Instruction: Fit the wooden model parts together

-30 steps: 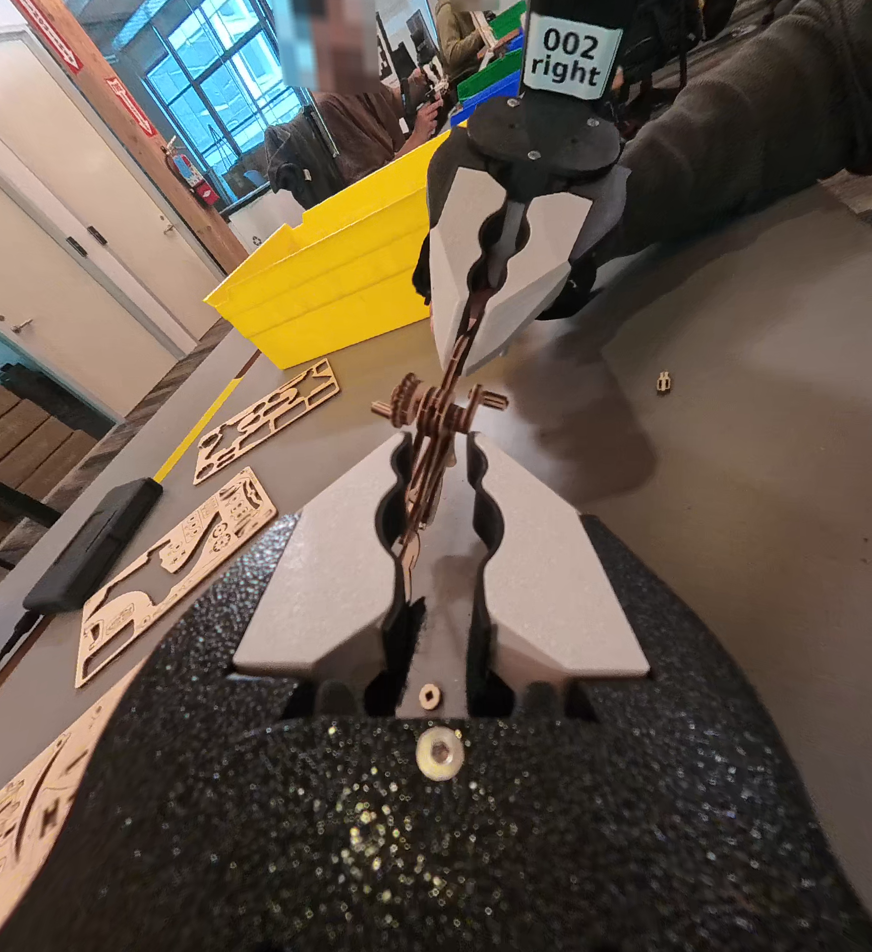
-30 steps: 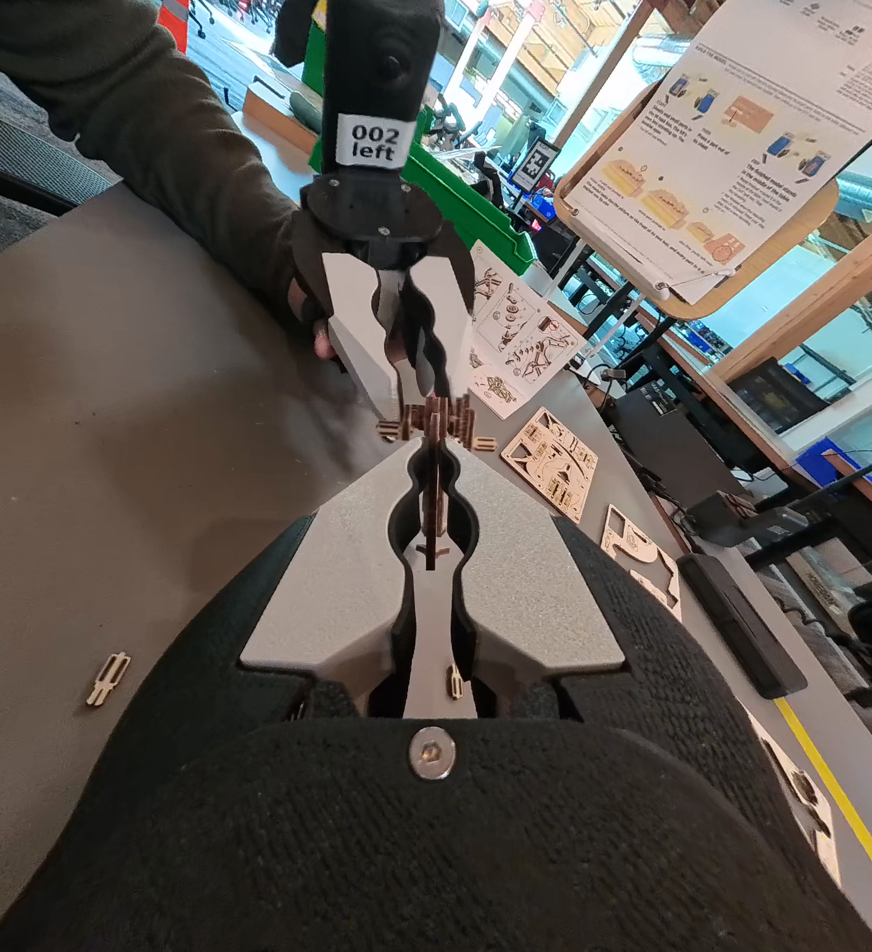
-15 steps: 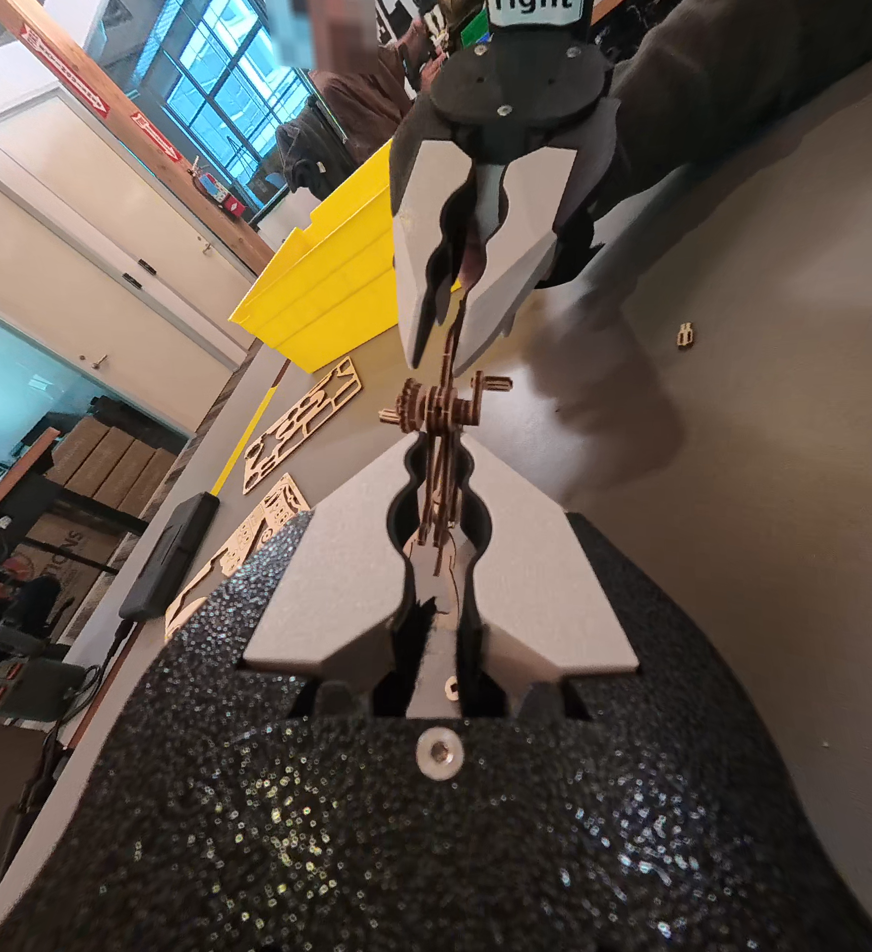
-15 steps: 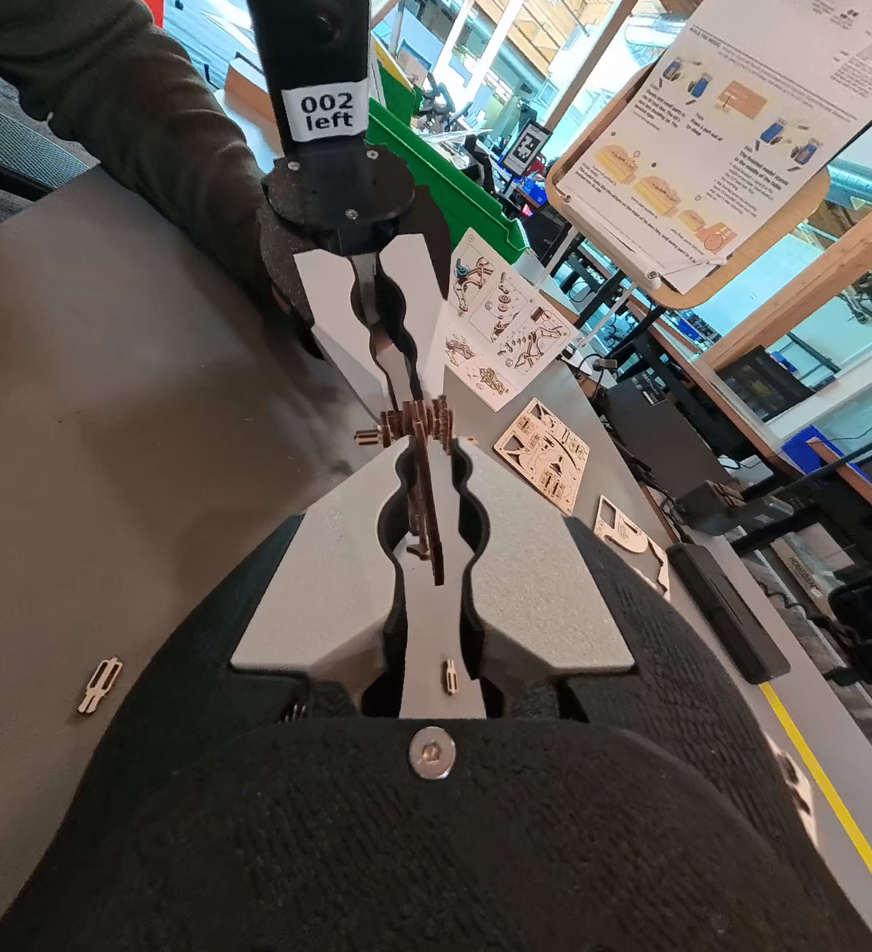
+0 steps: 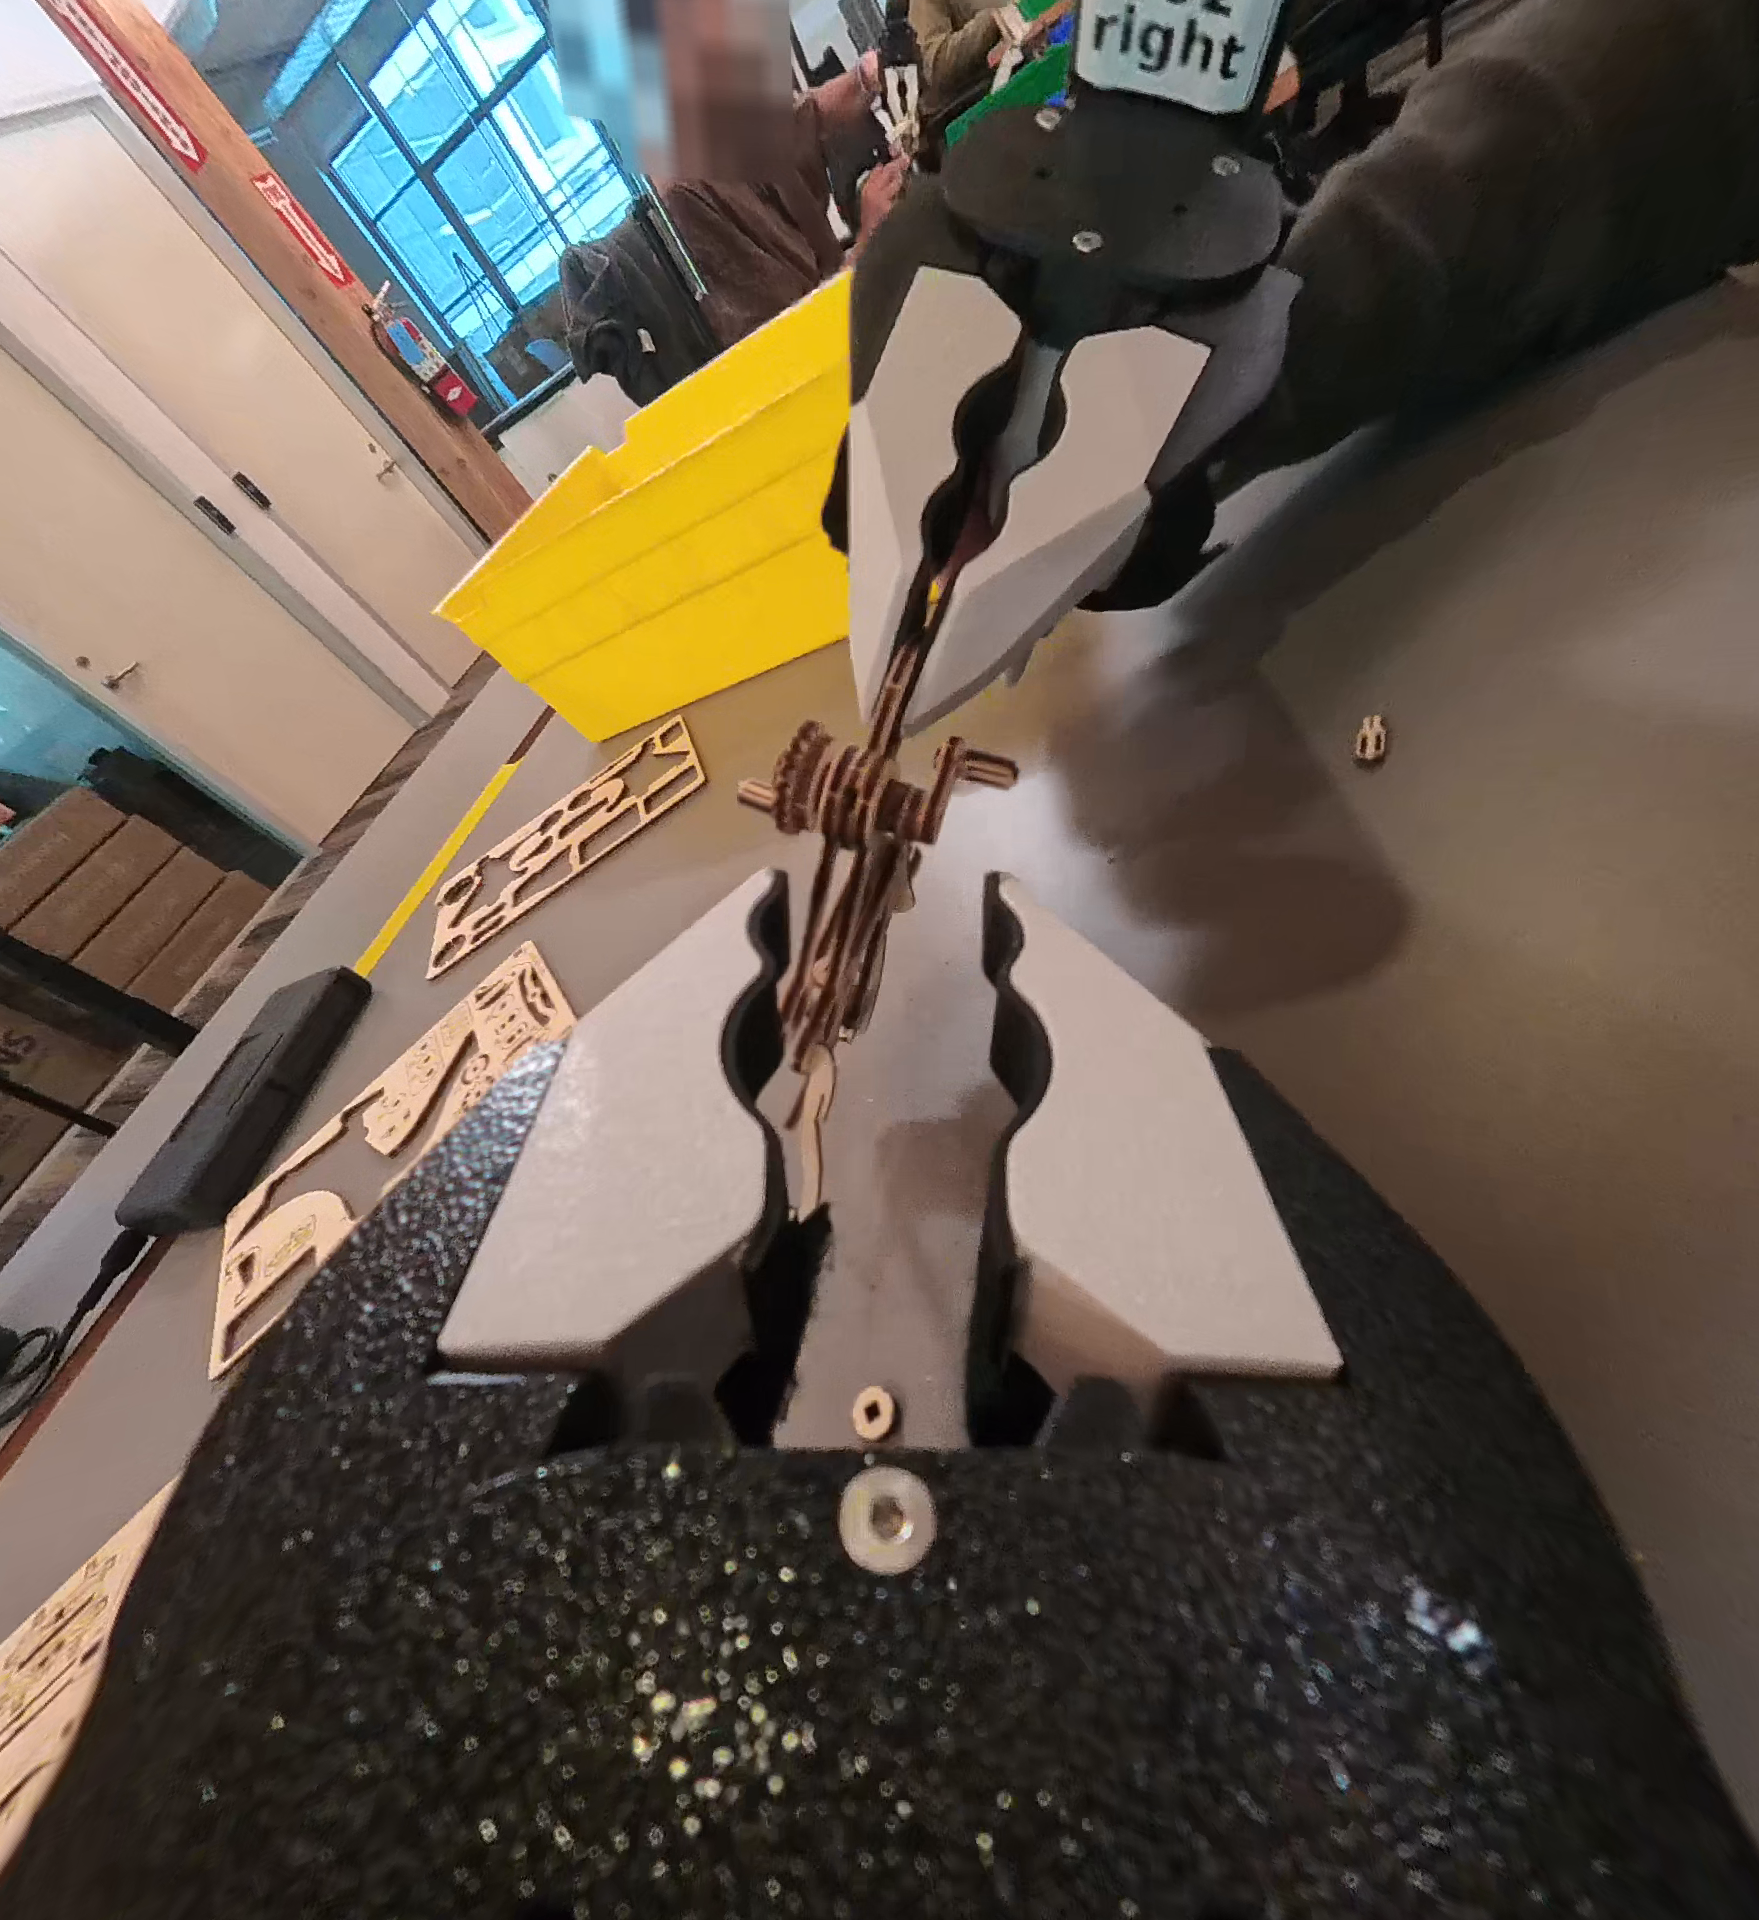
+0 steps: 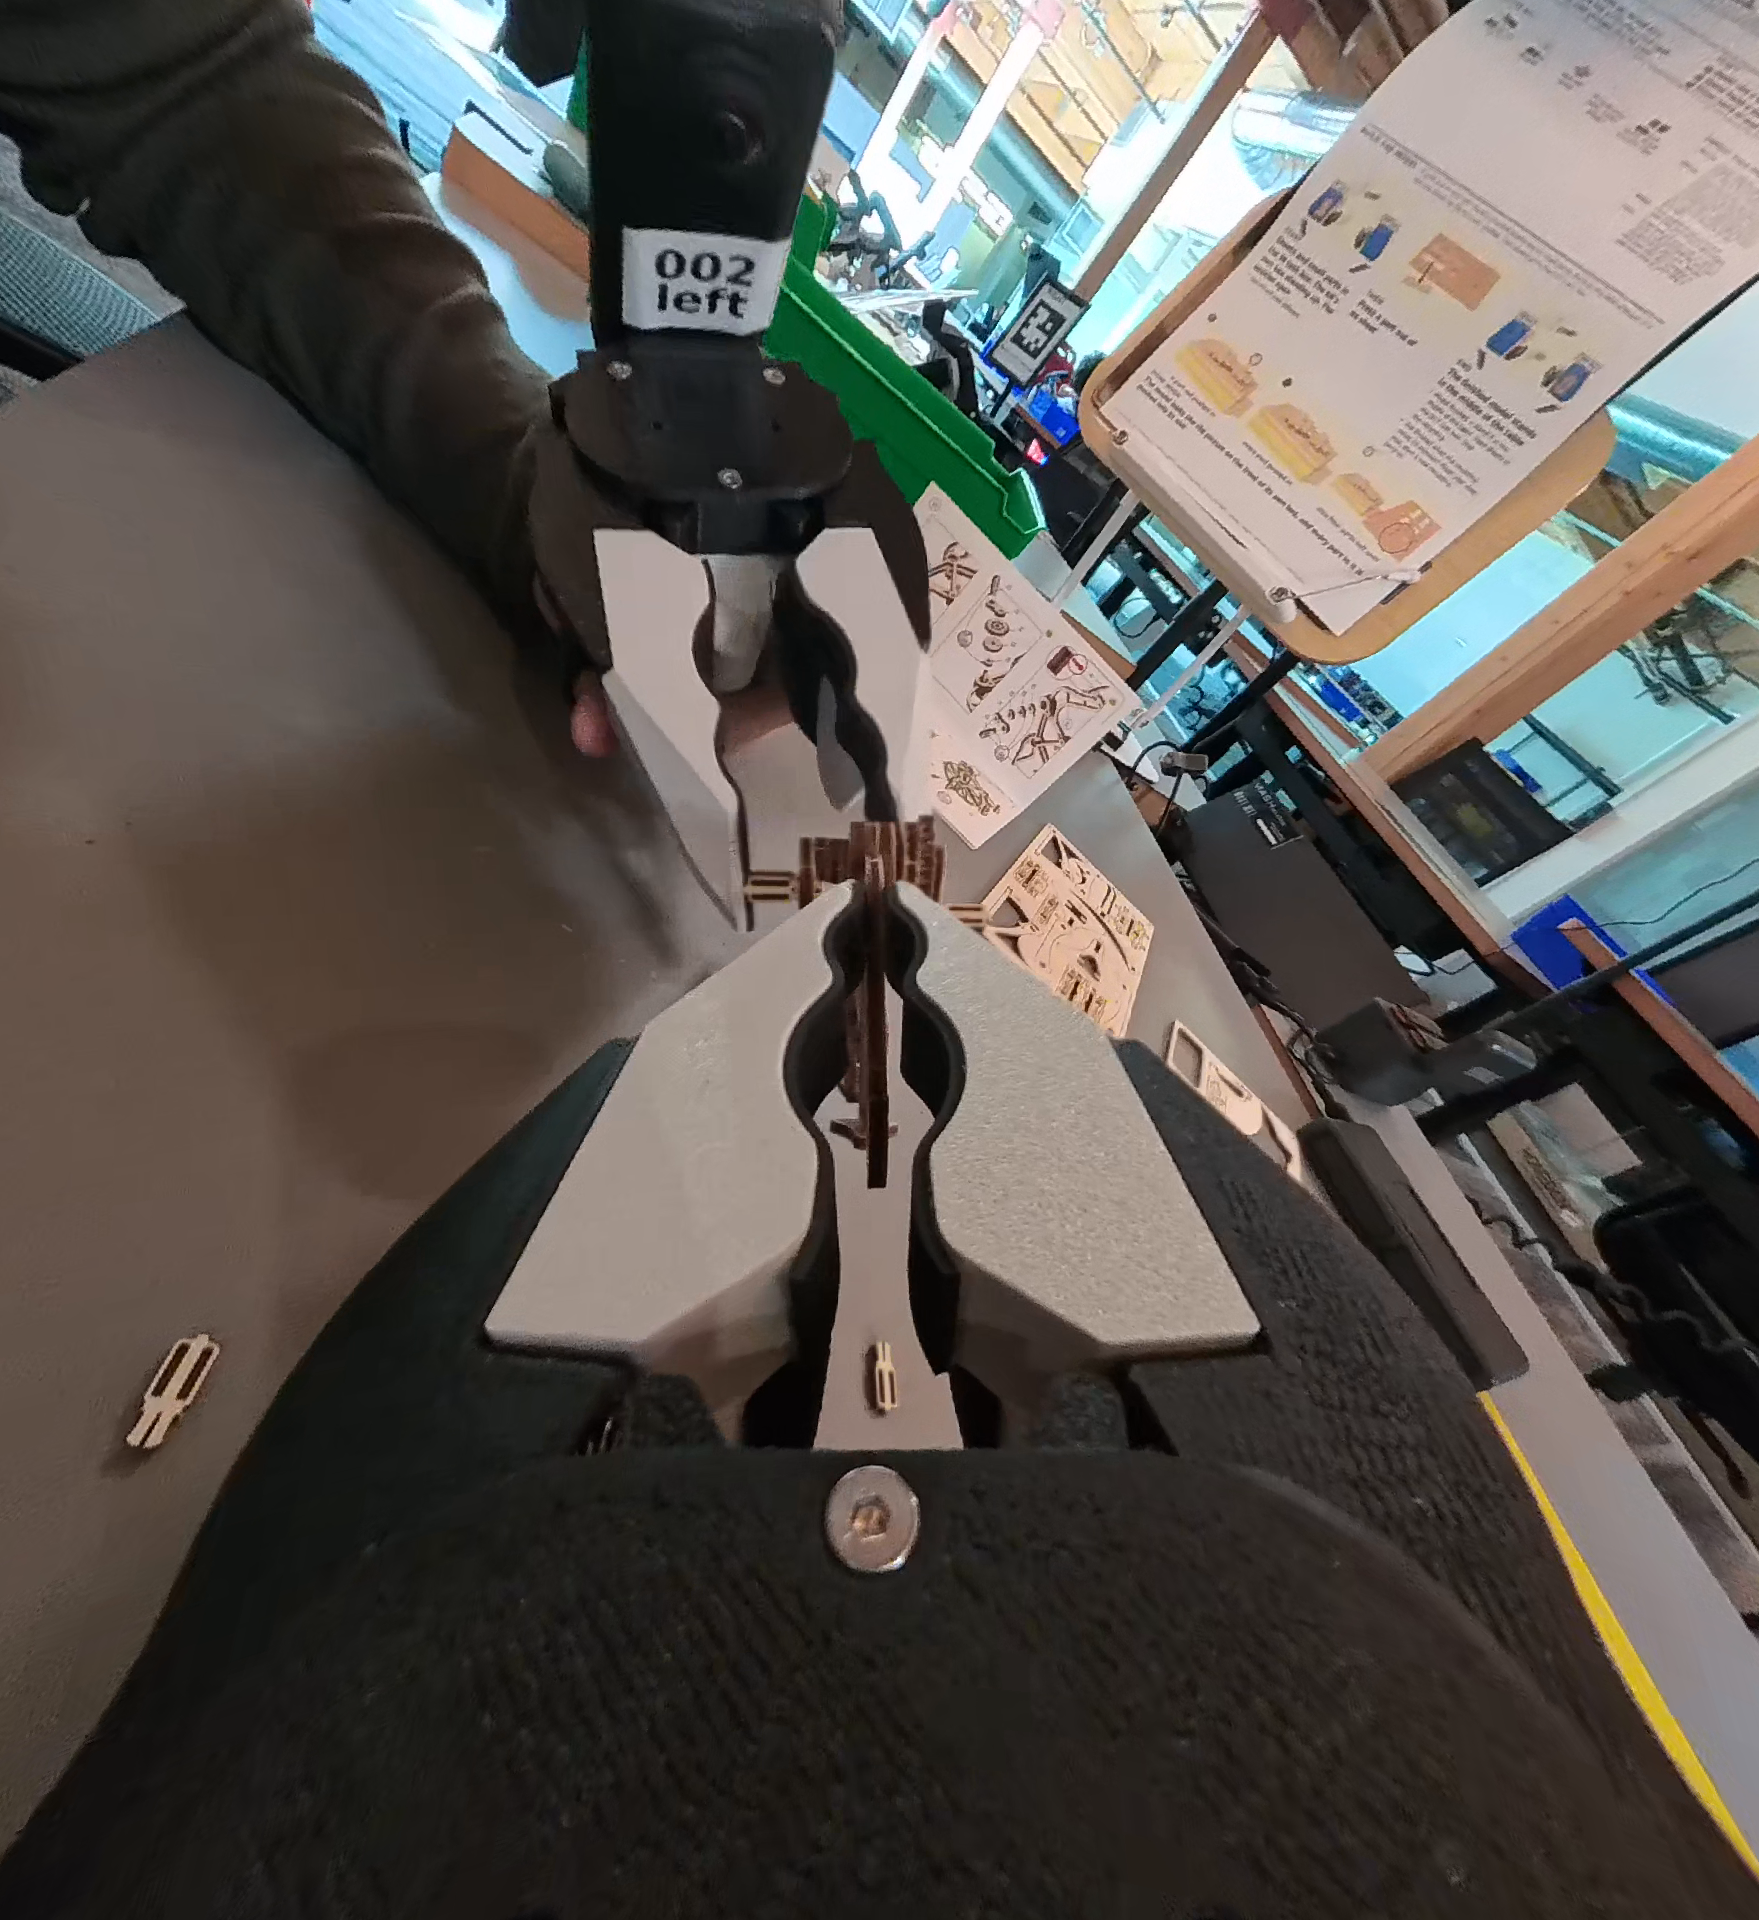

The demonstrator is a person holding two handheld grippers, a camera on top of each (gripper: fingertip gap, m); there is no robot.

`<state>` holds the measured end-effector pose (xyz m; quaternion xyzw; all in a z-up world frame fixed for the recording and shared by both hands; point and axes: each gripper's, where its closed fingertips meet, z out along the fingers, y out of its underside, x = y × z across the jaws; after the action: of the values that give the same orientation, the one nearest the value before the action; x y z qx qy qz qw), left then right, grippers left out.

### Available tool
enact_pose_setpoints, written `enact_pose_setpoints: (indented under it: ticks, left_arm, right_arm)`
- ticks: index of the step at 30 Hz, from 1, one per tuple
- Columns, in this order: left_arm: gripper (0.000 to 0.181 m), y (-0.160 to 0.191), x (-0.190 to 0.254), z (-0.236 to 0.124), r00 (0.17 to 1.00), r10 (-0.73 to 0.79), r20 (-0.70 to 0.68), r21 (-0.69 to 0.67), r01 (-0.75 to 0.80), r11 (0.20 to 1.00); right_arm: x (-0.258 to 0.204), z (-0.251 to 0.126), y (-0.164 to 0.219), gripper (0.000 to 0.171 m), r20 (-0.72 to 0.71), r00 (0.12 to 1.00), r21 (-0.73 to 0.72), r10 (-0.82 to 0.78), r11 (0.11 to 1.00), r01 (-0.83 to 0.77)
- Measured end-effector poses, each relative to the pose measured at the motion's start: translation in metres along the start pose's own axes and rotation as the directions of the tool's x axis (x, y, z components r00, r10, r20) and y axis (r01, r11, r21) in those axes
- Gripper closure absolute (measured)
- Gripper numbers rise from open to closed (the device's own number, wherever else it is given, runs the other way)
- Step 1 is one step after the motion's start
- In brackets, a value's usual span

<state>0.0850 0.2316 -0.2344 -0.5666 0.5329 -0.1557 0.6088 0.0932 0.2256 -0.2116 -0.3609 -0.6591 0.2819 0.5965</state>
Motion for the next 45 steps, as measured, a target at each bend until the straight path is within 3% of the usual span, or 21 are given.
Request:
enact_pose_setpoints:
  ticks: [5,13,19,26,37,45]
  left_arm:
    - [0.133,-0.012,-0.01,-0.006,0.997,-0.071,0.034,0.081,0.068,0.994]
    - [0.161,-0.02,-0.003,-0.011,0.988,-0.144,-0.063,0.139,0.151,0.979]
    - [0.144,-0.021,0.002,-0.009,0.973,-0.201,-0.112,0.138,0.216,0.967]
    - [0.157,-0.021,-0.002,-0.009,0.963,-0.254,-0.096,0.125,0.264,0.956]
    - [0.163,-0.025,0.003,-0.012,0.998,-0.055,-0.04,0.131,0.06,0.99]
    - [0.164,-0.017,0.005,-0.007,1.0,0.018,-0.016,0.07,-0.017,0.997]
  right_arm:
    - [-0.001,-0.002,-0.006,0.171,0.012,1.0,0.049,0.024,0.998,-0.025]
    - [-0.007,-0.002,-0.016,0.171,0.047,0.998,0.124,0.052,0.991,-0.058]
    - [-0.002,-0.003,-0.014,0.171,0.017,0.999,0.124,0.049,0.991,-0.05]
    - [-0.001,-0.003,-0.015,0.171,-0.007,1.0,0.127,0.028,0.992,-0.027]
    - [-0.004,-0.003,-0.016,0.171,0.008,0.999,0.134,0.034,0.99,-0.034]
    - [-0.007,0.001,-0.004,0.166,0.015,1.0,0.043,0.009,0.999,-0.01]
